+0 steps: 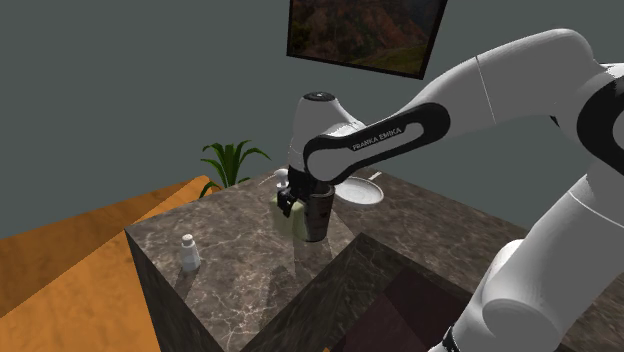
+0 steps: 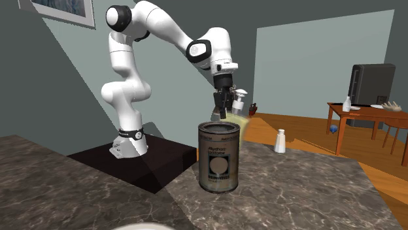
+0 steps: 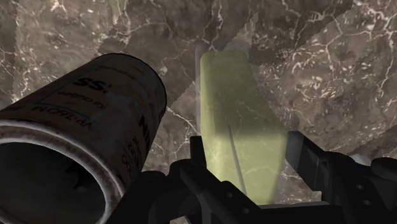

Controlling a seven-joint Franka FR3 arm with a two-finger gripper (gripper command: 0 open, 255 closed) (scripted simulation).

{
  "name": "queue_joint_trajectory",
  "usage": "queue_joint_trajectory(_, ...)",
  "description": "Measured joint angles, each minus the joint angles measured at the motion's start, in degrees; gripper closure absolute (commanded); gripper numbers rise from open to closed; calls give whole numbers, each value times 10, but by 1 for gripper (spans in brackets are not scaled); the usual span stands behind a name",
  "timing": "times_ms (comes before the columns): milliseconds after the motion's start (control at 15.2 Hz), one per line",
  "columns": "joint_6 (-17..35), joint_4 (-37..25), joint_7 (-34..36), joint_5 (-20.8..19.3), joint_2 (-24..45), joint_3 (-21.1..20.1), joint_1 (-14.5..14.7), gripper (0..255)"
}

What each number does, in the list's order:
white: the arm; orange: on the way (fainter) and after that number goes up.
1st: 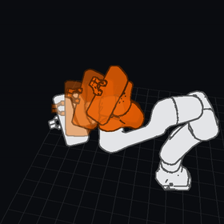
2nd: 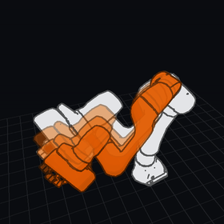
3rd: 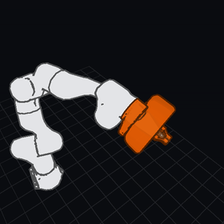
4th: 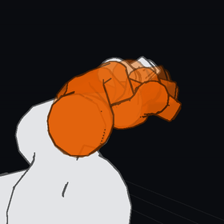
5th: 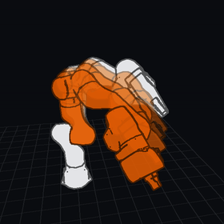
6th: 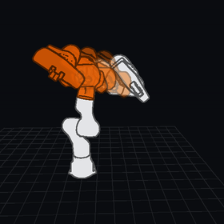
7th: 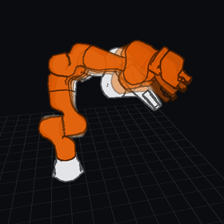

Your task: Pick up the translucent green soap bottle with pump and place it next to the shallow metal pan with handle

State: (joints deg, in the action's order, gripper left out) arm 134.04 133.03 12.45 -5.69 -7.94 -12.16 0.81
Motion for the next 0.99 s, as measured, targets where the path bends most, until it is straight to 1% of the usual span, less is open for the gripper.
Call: queue_joint_trajectory(990, -116, -76, -22, 18, -42, 5, 2, 255)
